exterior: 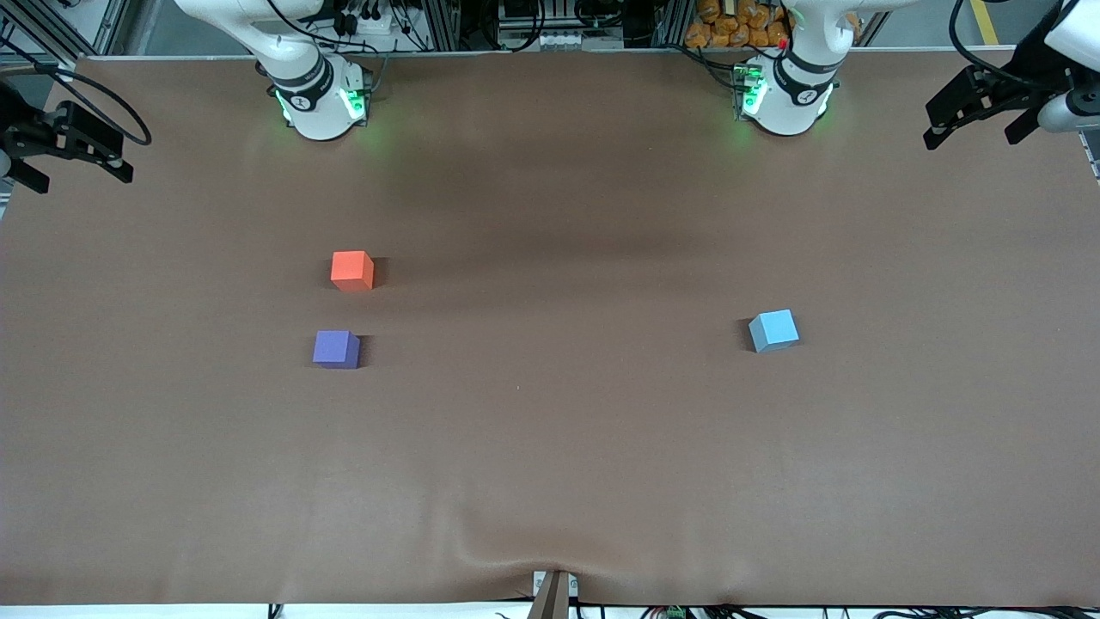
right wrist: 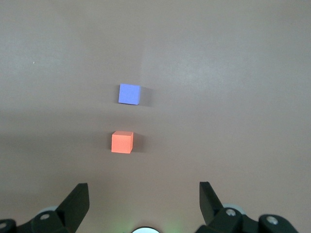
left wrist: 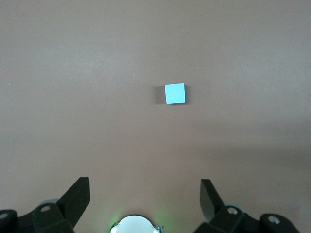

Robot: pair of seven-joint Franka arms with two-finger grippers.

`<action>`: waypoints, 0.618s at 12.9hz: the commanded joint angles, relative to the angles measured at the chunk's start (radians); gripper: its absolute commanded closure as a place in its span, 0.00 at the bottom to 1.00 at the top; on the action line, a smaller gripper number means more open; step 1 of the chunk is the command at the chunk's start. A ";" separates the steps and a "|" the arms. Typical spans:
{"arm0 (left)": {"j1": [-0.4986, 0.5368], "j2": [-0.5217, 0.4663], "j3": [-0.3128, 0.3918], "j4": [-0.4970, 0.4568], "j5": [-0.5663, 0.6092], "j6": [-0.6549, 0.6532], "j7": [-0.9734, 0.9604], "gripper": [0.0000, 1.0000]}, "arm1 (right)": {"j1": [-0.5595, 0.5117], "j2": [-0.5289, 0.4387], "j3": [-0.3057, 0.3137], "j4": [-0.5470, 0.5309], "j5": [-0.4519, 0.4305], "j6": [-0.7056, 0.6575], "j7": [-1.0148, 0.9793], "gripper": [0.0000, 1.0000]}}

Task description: Place blue block between orange and purple blocks

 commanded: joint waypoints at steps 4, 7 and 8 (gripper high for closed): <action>0.011 0.011 0.051 0.047 0.020 -0.024 0.132 0.00 | -0.002 -0.017 0.002 -0.010 0.003 0.001 -0.001 0.00; 0.011 0.013 0.080 0.049 0.012 -0.058 0.146 0.00 | 0.001 -0.017 0.002 -0.010 0.003 0.001 -0.001 0.00; 0.009 0.013 0.079 0.049 0.012 -0.061 0.147 0.00 | -0.001 -0.017 0.002 -0.010 0.003 0.001 -0.001 0.00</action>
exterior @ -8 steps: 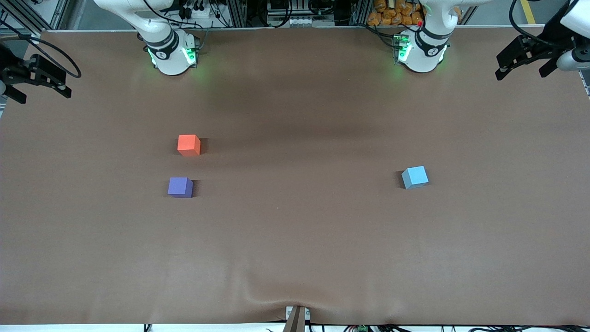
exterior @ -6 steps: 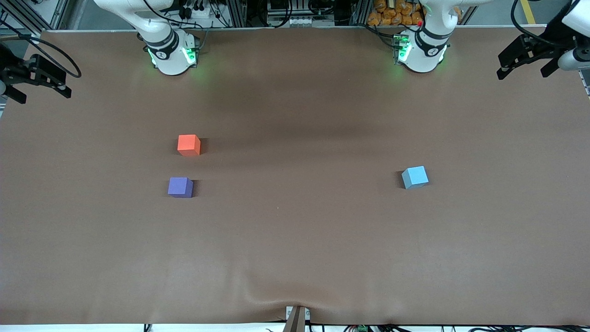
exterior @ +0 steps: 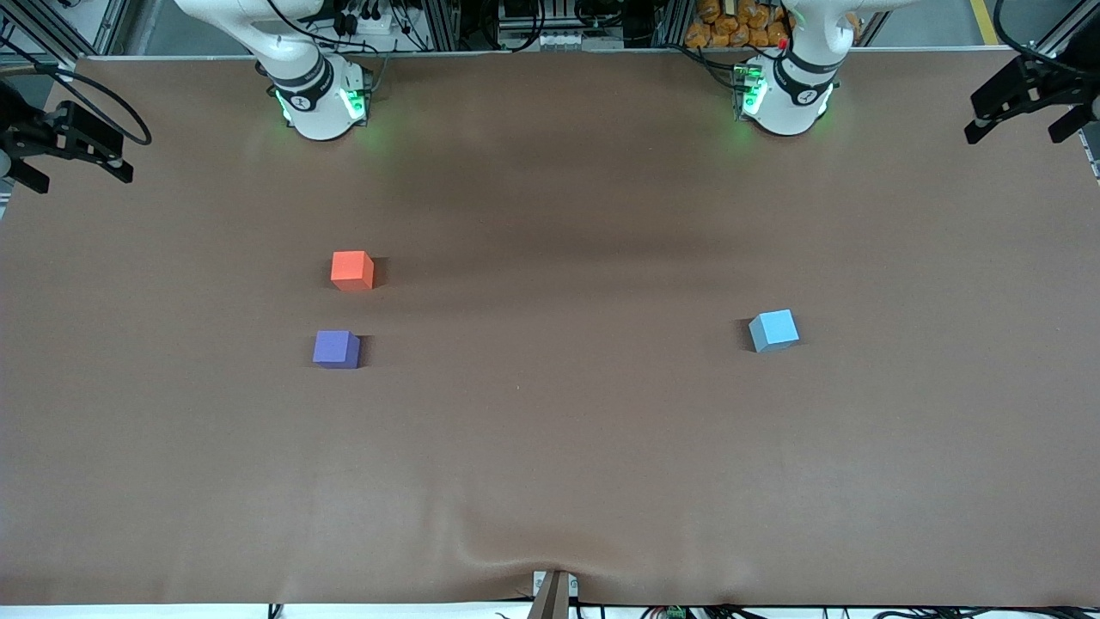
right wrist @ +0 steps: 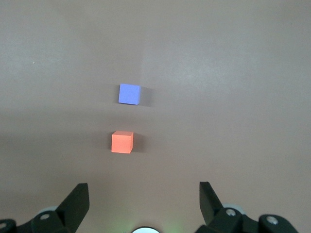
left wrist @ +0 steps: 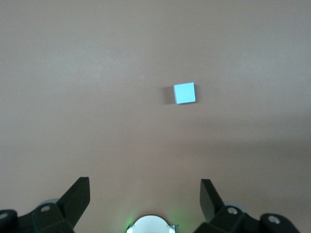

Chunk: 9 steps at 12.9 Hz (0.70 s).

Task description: Place blue block between orange and purple blocks

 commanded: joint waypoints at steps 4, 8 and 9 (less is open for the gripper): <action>-0.007 0.032 -0.003 -0.005 0.010 -0.034 0.019 0.00 | 0.002 -0.015 0.002 -0.010 0.003 0.001 -0.001 0.00; -0.010 0.112 -0.040 -0.051 0.009 0.039 0.016 0.00 | 0.007 -0.015 -0.006 -0.011 0.003 0.000 -0.001 0.00; -0.010 0.109 -0.047 -0.106 0.007 0.102 0.016 0.00 | 0.004 -0.015 -0.006 -0.011 0.003 0.001 -0.001 0.00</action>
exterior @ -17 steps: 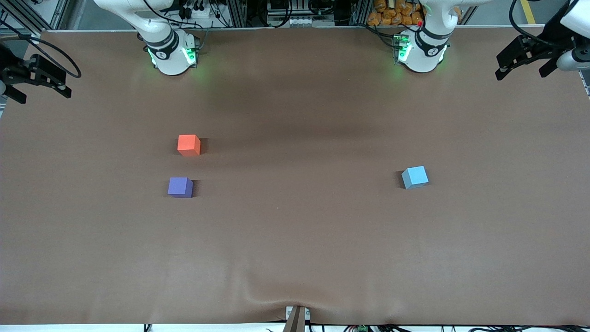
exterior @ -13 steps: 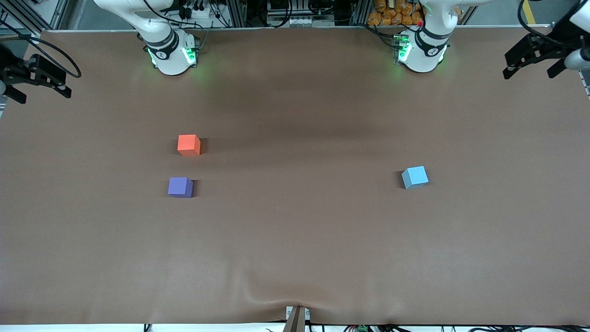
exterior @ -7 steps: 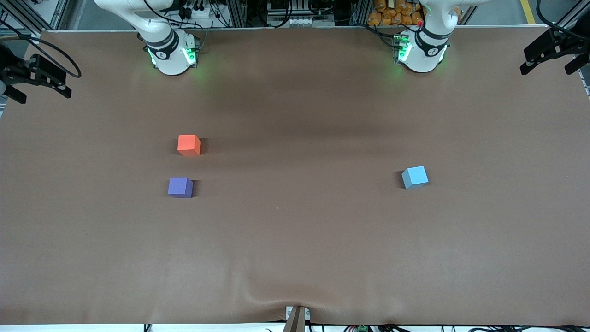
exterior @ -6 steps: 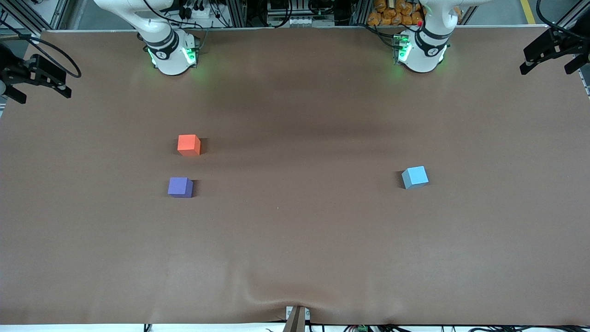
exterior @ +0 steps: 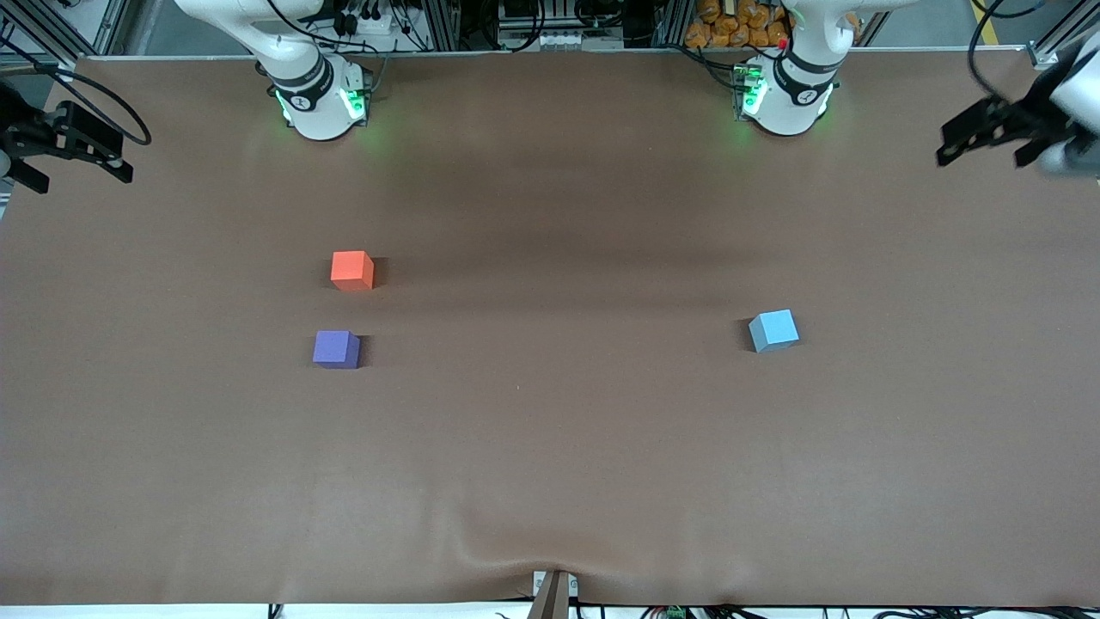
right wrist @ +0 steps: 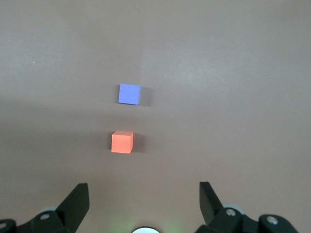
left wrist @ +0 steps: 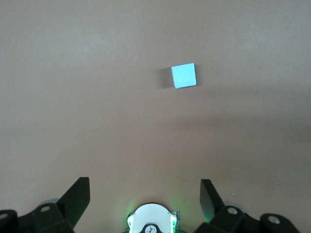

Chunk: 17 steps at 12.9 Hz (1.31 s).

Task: Place blue block between orange and purple blocks
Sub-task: 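Reach the left gripper down over the light-blue cube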

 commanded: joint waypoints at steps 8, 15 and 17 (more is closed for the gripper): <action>0.031 0.094 -0.087 -0.495 0.006 0.717 -0.019 0.00 | -0.001 -0.015 -0.004 -0.011 0.003 0.001 -0.002 0.00; 0.021 0.263 -0.117 -0.603 -0.002 1.024 -0.079 0.00 | 0.017 -0.015 -0.014 -0.011 0.003 0.001 -0.002 0.00; 0.021 0.317 -0.145 -0.603 -0.002 1.070 -0.157 0.00 | 0.018 -0.014 -0.020 -0.011 0.003 0.001 -0.002 0.00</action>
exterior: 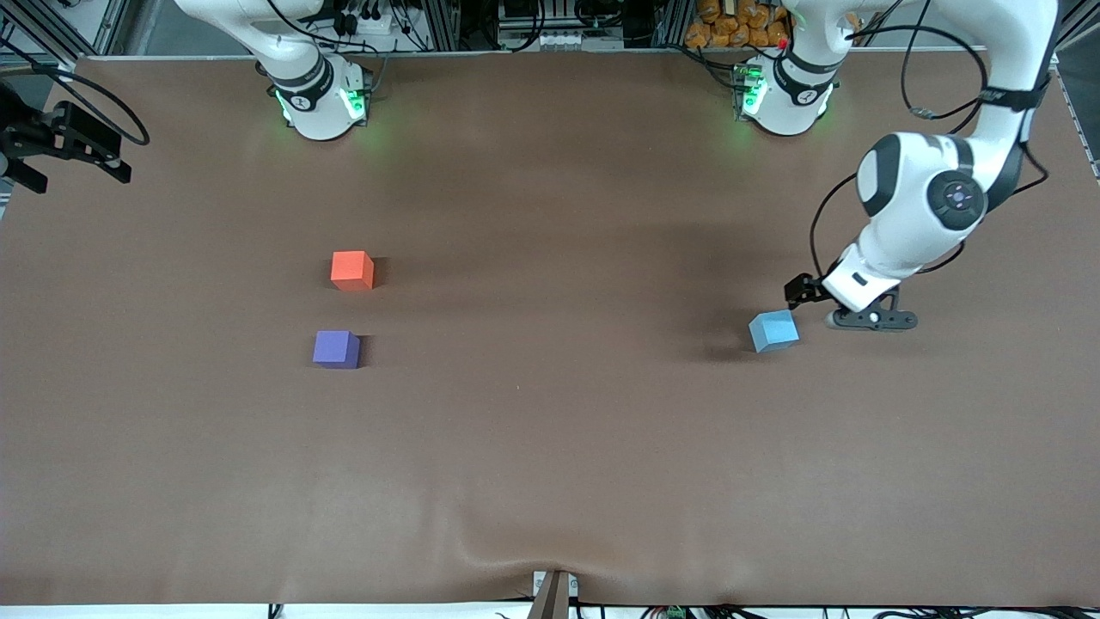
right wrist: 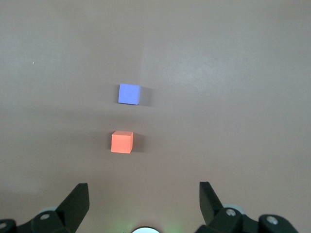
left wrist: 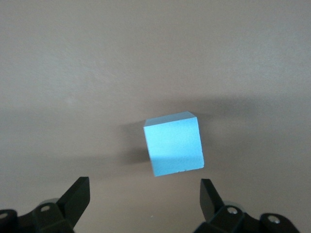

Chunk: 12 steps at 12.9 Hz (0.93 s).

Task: Place blue block between orange and purple blocks
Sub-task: 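Reach the left gripper down over the light-blue cube, then close the left gripper on the light-blue cube and lift it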

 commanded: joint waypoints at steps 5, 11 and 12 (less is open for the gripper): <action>-0.001 0.119 -0.037 -0.013 -0.001 0.134 -0.096 0.00 | 0.023 -0.012 -0.023 -0.010 0.001 0.000 -0.002 0.00; 0.000 0.161 -0.037 -0.010 0.000 0.152 -0.096 0.00 | 0.033 -0.012 -0.035 -0.011 0.003 0.001 -0.002 0.00; 0.002 0.164 -0.037 -0.011 0.000 0.152 -0.095 0.00 | 0.022 -0.012 -0.032 -0.011 0.003 0.001 -0.002 0.00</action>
